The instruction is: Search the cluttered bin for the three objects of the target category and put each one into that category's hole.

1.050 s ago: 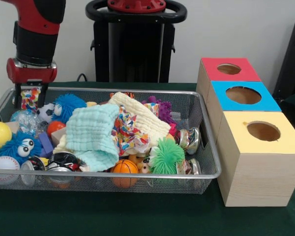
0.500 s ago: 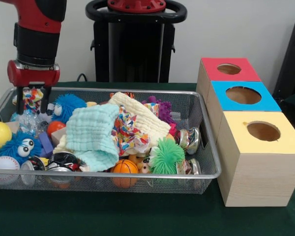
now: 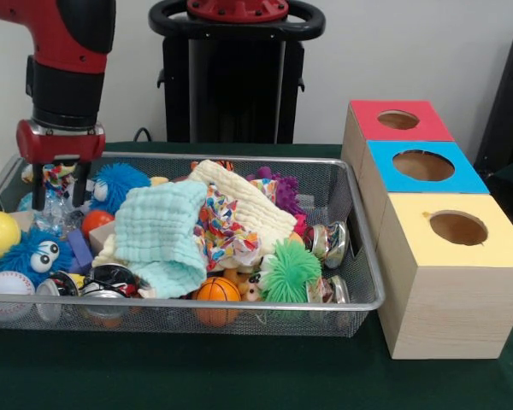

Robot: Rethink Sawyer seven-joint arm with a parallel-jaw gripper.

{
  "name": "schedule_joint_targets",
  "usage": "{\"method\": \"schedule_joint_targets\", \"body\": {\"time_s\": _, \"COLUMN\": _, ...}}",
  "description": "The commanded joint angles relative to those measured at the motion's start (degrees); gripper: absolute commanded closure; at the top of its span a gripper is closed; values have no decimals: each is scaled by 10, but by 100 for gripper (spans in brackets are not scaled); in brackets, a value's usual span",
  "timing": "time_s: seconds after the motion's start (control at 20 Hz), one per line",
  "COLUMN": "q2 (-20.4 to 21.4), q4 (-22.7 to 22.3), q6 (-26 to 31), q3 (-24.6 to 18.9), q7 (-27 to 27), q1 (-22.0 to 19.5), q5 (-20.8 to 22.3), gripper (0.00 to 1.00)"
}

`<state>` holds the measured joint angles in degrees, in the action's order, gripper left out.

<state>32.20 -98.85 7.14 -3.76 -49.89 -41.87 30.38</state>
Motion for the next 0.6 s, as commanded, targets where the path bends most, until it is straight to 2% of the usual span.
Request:
{"method": "schedule_joint_targets", "body": {"time_s": 0.05, "q2": -52, "q4": 64, "q6": -21, "q3": -36, "q7": -36, "q1": -18, "q5": 54, "gripper": 0}}
{"method": "schedule_joint_targets", "body": {"time_s": 0.6, "q2": -74, "q4": 97, "q6": -1, "q3": -27, "q7": -34, "q1": -15, "q5": 80, "gripper": 0}}
